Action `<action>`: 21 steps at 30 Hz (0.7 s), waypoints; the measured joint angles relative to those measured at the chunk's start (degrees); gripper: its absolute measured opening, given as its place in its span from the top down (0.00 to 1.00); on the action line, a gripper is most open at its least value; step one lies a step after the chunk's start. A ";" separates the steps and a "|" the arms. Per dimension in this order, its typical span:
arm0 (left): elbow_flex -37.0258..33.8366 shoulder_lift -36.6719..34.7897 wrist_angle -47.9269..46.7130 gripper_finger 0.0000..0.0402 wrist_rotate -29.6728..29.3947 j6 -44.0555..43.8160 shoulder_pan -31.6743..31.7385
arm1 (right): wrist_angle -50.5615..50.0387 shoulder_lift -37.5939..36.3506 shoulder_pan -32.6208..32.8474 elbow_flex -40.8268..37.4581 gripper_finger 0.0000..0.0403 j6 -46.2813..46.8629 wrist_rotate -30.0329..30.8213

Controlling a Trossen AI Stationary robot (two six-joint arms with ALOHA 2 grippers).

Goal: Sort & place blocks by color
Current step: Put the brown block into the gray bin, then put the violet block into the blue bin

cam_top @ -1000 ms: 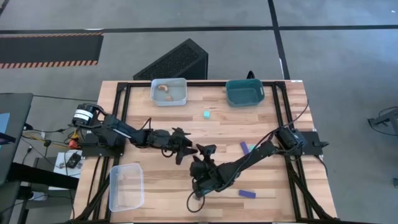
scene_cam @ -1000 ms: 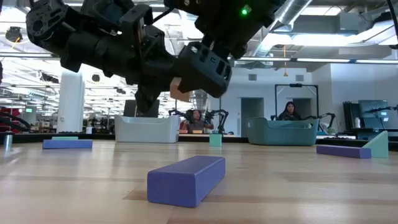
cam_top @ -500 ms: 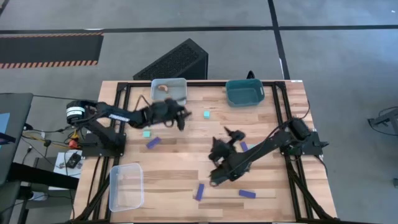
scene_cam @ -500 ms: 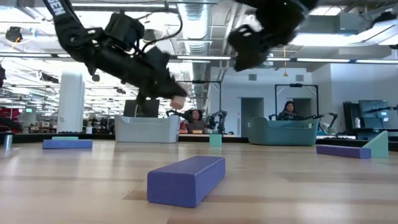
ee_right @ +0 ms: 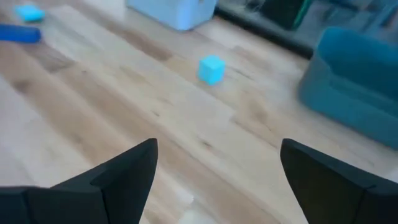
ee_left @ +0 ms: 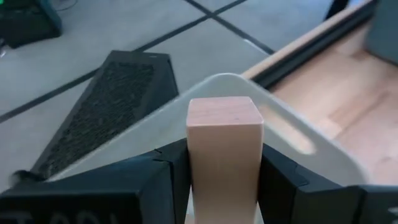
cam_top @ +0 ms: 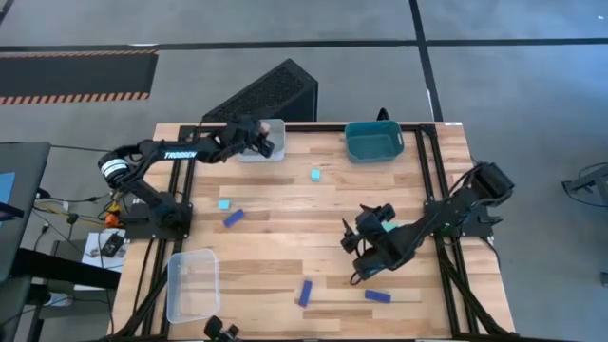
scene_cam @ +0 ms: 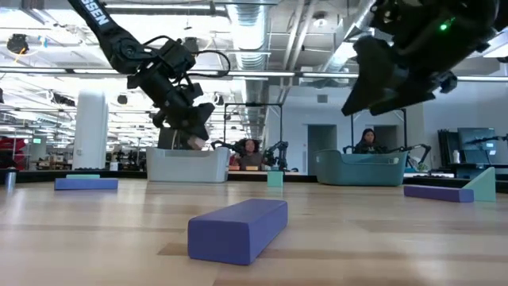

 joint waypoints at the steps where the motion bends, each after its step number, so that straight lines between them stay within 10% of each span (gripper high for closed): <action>1: 0.14 0.00 -0.68 0.71 0.07 -0.01 0.72 | 2.41 -0.86 -0.04 -0.69 0.10 -1.53 -1.01; 8: 0.14 0.00 -2.70 0.63 5.47 -0.98 4.30 | 13.10 -2.64 -2.17 -2.50 0.11 -13.66 -13.40; 21: 0.14 0.00 -0.60 0.37 7.89 2.53 4.93 | 19.50 -2.16 -9.49 -2.48 0.11 -32.24 -15.69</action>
